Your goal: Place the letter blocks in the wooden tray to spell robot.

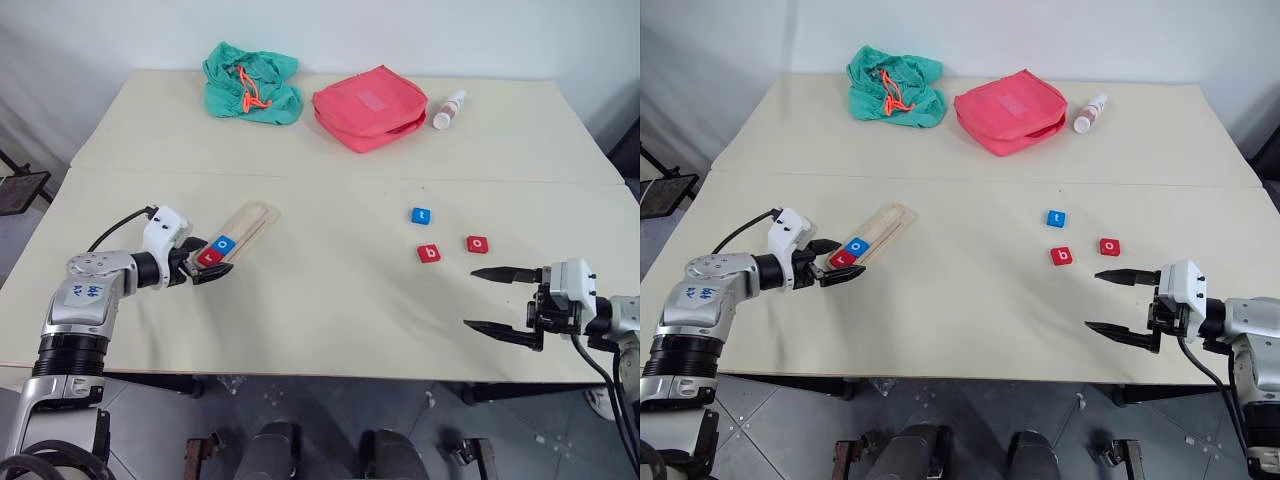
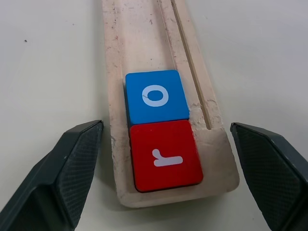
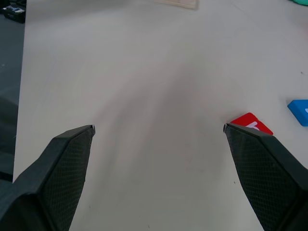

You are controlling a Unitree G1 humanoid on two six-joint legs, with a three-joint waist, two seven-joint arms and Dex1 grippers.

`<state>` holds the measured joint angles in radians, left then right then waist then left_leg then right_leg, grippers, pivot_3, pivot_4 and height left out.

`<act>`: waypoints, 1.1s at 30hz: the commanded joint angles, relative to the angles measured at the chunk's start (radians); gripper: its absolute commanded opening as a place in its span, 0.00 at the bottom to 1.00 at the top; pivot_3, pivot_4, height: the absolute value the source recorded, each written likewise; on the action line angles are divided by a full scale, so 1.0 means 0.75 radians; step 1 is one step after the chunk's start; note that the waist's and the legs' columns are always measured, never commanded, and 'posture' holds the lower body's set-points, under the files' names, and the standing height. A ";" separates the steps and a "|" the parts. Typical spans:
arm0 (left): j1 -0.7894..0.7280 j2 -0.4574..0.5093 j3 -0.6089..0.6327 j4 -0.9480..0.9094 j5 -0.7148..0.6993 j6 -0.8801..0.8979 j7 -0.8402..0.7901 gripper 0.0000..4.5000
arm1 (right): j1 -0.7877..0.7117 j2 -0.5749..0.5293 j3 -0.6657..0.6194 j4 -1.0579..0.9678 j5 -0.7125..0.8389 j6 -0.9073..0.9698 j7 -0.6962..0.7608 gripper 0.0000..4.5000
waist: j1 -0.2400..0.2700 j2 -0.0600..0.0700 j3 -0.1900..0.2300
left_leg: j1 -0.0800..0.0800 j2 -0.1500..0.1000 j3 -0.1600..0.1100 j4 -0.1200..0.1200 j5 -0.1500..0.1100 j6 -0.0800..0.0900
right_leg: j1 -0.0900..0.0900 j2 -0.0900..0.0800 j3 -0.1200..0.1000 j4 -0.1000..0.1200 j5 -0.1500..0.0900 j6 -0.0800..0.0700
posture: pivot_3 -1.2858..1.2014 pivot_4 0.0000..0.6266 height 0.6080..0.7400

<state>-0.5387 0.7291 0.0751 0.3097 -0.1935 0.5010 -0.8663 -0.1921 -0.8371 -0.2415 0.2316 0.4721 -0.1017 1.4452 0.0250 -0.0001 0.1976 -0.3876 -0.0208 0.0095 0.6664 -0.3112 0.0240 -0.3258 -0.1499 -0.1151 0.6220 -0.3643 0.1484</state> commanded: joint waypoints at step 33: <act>0.057 -0.014 -0.026 -0.031 0.013 -0.114 -0.008 0.76 | -0.088 0.035 0.028 0.057 -0.032 -0.038 -0.032 1.00 | -0.001 0.001 0.000 | 0.002 0.000 0.001 0.001 0.000 0.000 | 0.002 0.000 0.002 0.000 0.000 0.000 | 0.52 0.24 1.00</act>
<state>-0.5203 0.7206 0.0609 0.2840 -0.1781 0.4470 -0.8441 -0.2500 -0.8136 -0.2049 0.2795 0.4390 -0.1129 1.4272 0.0244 0.0005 0.1973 -0.3862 -0.0209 0.0101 0.6668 -0.3111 0.0241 -0.3247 -0.1500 -0.1137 0.6219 -0.3643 0.1484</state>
